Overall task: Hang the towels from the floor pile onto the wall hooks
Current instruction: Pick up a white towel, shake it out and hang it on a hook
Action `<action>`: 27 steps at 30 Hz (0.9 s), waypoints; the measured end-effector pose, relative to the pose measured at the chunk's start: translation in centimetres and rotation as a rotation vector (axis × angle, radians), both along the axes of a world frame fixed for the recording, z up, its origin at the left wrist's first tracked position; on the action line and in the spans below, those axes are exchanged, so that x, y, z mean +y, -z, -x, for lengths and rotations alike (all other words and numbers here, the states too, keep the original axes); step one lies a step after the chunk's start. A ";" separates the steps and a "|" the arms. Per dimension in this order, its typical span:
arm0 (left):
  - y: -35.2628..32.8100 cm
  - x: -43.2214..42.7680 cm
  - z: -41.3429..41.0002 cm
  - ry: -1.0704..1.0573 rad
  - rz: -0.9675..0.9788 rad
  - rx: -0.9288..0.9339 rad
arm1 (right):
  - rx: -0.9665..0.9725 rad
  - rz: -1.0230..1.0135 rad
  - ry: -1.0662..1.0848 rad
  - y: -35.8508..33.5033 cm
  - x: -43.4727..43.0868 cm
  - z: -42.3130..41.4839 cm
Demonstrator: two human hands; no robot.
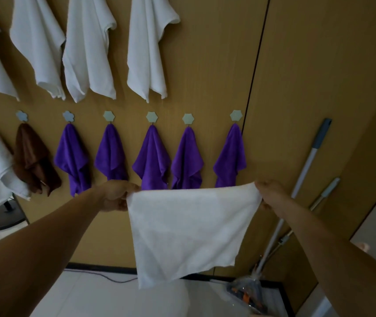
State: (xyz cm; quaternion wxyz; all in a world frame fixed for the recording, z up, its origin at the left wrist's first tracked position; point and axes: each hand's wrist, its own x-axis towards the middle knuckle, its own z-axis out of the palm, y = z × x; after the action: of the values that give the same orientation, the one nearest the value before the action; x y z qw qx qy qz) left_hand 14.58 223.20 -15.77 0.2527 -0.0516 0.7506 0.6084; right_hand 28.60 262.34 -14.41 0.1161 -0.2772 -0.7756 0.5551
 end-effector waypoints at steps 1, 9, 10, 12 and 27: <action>-0.1 0.1 0.2 -0.041 -0.051 0.014 | 0.009 0.030 0.025 -0.1 -0.2 0.1; -1.8 2.2 0.5 -0.222 -0.141 0.159 | 0.152 0.256 0.088 -1.1 -0.5 1.5; -1.9 2.3 0.5 -0.214 -0.120 0.176 | 0.191 0.250 0.097 -1.3 -0.5 1.6; -2.4 2.6 0.4 -0.169 -0.070 0.205 | 0.260 0.238 0.073 -1.7 -0.5 1.8; -7.8 7.9 -1.3 -0.034 0.478 0.939 | 0.141 -0.565 -0.024 -5.9 1.9 3.9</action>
State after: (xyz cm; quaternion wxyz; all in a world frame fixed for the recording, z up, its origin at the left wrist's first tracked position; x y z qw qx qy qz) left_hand 15.88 231.11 -7.95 -0.1395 0.1584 0.8998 0.3819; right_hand 24.69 264.29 -8.47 0.2360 -0.1855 -0.8926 0.3363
